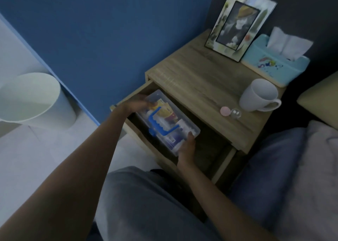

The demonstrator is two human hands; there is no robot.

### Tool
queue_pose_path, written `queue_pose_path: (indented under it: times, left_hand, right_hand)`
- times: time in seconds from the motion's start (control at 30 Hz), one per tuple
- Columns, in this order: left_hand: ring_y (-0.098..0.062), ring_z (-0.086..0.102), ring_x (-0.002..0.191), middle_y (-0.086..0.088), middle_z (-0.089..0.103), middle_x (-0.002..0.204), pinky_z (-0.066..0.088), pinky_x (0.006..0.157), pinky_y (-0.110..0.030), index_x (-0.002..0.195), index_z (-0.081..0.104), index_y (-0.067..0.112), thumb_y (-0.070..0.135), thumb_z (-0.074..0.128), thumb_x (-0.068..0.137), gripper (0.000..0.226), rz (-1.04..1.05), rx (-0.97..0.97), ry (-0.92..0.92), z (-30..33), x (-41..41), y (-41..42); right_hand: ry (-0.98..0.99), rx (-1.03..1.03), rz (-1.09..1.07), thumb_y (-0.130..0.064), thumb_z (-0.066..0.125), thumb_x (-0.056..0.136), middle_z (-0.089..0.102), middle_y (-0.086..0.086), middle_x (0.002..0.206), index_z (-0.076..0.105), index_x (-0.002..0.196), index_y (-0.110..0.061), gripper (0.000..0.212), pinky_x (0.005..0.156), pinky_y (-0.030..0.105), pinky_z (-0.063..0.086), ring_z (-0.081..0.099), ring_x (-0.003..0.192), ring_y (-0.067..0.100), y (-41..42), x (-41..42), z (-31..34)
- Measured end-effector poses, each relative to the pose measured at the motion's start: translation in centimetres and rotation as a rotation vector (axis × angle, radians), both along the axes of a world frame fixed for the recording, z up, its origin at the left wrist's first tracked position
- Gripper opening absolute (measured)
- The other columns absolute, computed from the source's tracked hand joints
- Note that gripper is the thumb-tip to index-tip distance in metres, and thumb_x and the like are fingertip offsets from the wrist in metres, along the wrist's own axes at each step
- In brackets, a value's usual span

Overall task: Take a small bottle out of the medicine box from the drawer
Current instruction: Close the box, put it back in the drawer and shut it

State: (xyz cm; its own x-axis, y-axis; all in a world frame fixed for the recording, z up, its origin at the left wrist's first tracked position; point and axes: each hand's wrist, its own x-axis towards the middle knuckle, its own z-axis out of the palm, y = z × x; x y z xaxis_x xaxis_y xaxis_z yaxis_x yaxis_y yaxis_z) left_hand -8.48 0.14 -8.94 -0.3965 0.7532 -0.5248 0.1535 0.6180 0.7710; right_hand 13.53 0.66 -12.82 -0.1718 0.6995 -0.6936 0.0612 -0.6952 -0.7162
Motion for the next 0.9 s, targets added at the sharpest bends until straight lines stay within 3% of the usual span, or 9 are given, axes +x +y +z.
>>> queue_pose_path:
  times: [0.2,0.27,0.33,0.4,0.5,0.6,0.7,0.8,0.9]
  left_hand:
    - [-0.025,0.061,0.109,-0.008,0.065,0.119,0.048,0.093,-0.041,0.122,0.062,0.013,0.039,0.064,0.088,0.043,-0.048,-0.113,0.005,-3.3,-0.1,1.1]
    - [-0.025,0.059,0.112,-0.008,0.062,0.121,0.047,0.098,-0.045,0.124,0.060,0.014,0.039,0.065,0.087,0.046,-0.059,-0.122,0.029,-3.9,-0.1,1.4]
    - [-0.020,0.059,0.103,-0.005,0.061,0.118,0.049,0.085,-0.038,0.120,0.059,0.017,0.038,0.066,0.086,0.040,-0.059,-0.118,0.050,-4.3,-0.1,1.6]
    - [-0.012,0.057,0.093,0.000,0.058,0.114,0.044,0.072,-0.028,0.117,0.057,0.021,0.037,0.064,0.087,0.035,-0.047,-0.118,0.036,-4.2,0.1,1.7]
    - [-0.016,0.054,0.100,-0.002,0.055,0.116,0.044,0.077,-0.028,0.128,0.054,0.015,0.033,0.063,0.089,0.044,-0.013,-0.107,0.063,-3.6,1.0,1.4]
    - [-0.015,0.061,0.091,-0.006,0.062,0.108,0.044,0.074,-0.025,0.119,0.059,0.013,0.033,0.054,0.094,0.032,0.117,0.037,0.365,-2.0,2.6,-0.1]
    - [-0.032,0.053,0.123,-0.016,0.055,0.134,0.047,0.098,-0.043,0.132,0.052,0.006,0.039,0.054,0.094,0.050,0.440,0.123,0.680,-0.9,4.5,-2.7]
    - [-0.038,0.021,0.147,-0.024,0.022,0.158,0.027,0.118,-0.050,0.150,0.021,-0.003,0.044,0.055,0.092,0.082,0.696,-0.043,0.472,-0.6,6.0,-4.6]
    - [-0.039,0.040,0.137,-0.024,0.038,0.151,0.039,0.111,-0.050,0.147,0.026,-0.004,0.049,0.055,0.091,0.082,0.822,-0.087,0.070,-1.2,6.7,-5.0]
  right_hand:
    - [-0.039,-0.067,-0.125,-0.038,0.044,0.097,0.057,0.013,0.130,0.045,0.139,-0.019,0.046,0.100,0.048,0.046,0.058,0.116,0.028,1.4,-0.3,-2.3]
    - [-0.061,-0.067,-0.121,-0.039,0.043,0.098,0.059,0.014,0.128,0.048,0.136,-0.016,0.045,0.085,0.038,0.050,0.059,0.112,0.027,1.9,0.0,-2.8]
    - [-0.075,-0.069,-0.079,-0.039,0.040,0.099,0.061,0.015,0.125,0.050,0.134,-0.014,0.044,0.068,0.028,0.046,0.061,0.104,0.023,2.2,0.4,-3.1]
    - [-0.069,-0.065,-0.016,-0.040,0.039,0.099,0.061,0.014,0.124,0.051,0.133,-0.013,0.044,0.063,0.026,0.042,0.061,0.097,0.020,2.5,0.7,-3.2]
    - [-0.080,0.004,0.082,-0.043,0.039,0.098,0.059,0.011,0.128,0.045,0.138,-0.020,0.046,0.074,0.030,0.049,0.062,0.106,0.021,2.5,1.7,-1.7]
    - [-0.197,0.399,0.362,-0.065,0.038,0.088,0.051,0.003,0.140,0.033,0.143,-0.034,0.063,0.088,0.034,0.053,0.057,0.120,0.015,1.9,3.5,1.5]
    - [-0.300,0.870,0.619,-0.074,0.022,0.087,0.022,-0.007,0.159,0.020,0.149,-0.034,0.074,0.114,0.036,0.031,0.022,0.146,0.009,4.0,3.5,4.0]
    - [-0.508,1.111,0.875,-0.064,0.017,0.092,0.008,0.004,0.163,0.012,0.154,-0.017,0.077,0.120,0.035,0.011,0.003,0.150,0.015,8.3,1.5,4.7]
    - [-0.706,1.081,1.062,-0.057,0.022,0.097,0.001,0.009,0.163,0.004,0.154,-0.008,0.077,0.121,0.036,0.000,-0.005,0.150,0.020,11.5,-0.3,4.0]
